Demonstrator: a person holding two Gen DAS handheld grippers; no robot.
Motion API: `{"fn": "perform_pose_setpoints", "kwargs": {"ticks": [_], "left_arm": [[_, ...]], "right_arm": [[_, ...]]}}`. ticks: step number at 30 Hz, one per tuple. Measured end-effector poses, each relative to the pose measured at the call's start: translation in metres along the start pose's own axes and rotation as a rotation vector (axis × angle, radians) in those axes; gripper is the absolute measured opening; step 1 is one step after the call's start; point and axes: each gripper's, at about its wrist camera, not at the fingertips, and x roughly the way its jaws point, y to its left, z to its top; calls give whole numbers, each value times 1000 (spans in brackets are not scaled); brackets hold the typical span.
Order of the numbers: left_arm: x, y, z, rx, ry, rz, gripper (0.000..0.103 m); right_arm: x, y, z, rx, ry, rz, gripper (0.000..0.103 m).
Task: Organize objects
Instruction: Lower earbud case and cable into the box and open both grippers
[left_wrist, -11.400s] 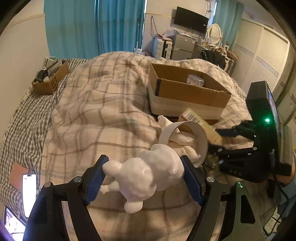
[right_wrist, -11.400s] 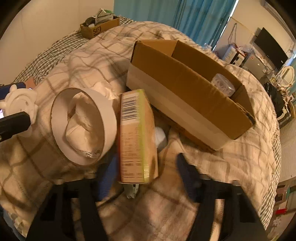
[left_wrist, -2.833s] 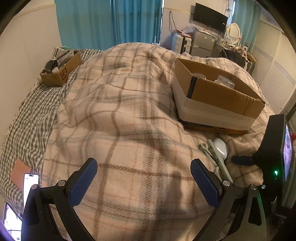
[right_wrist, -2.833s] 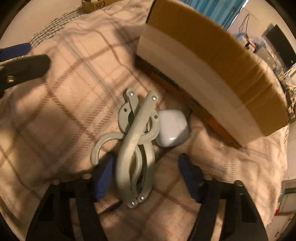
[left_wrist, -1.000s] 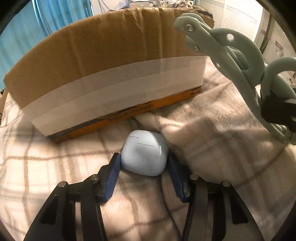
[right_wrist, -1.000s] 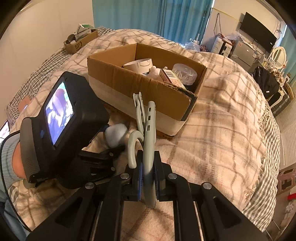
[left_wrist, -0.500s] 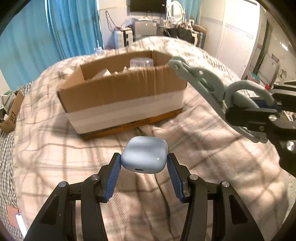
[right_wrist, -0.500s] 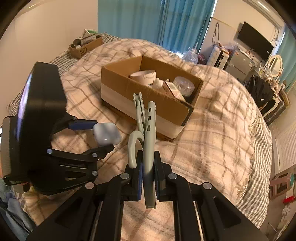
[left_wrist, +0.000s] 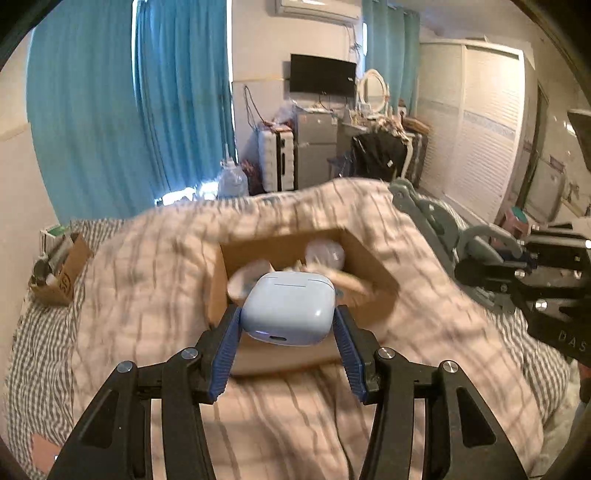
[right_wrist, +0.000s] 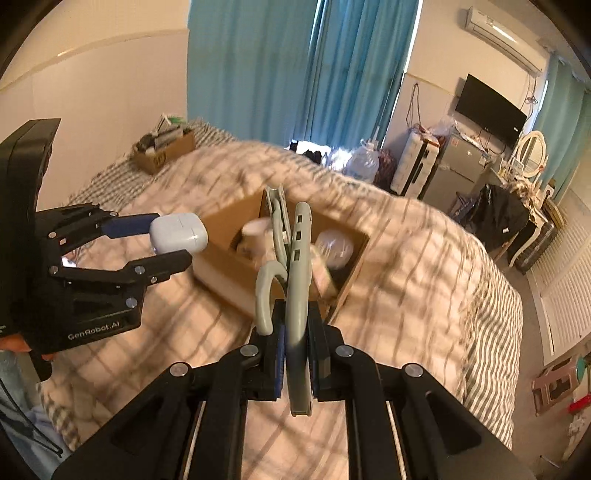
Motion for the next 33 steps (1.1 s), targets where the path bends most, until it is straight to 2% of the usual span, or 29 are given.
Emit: {"fn": "perform_pose_setpoints", "kwargs": {"ticks": [5, 10, 17, 21, 27, 30, 33], "left_arm": [[28, 15, 32, -20, 3, 8, 52], [74, 29, 48, -29, 57, 13, 52], [138, 40, 33, -15, 161, -13, 52], [159, 45, 22, -18, 205, -27, 52], [172, 49, 13, -27, 238, -41, 52], [170, 44, 14, 3, 233, -35, 53], [161, 40, 16, 21, 217, -35, 59]], "right_arm": [[31, -17, 36, 22, 4, 33, 9], [80, -31, 59, 48, 53, 77, 9], [157, -35, 58, 61, 169, 155, 9], [190, -34, 49, 74, 228, 196, 9], [207, -35, 41, 82, 249, 185, 10], [202, -34, 41, 87, 238, 174, 13], [190, -34, 46, 88, 214, 141, 30]]}}
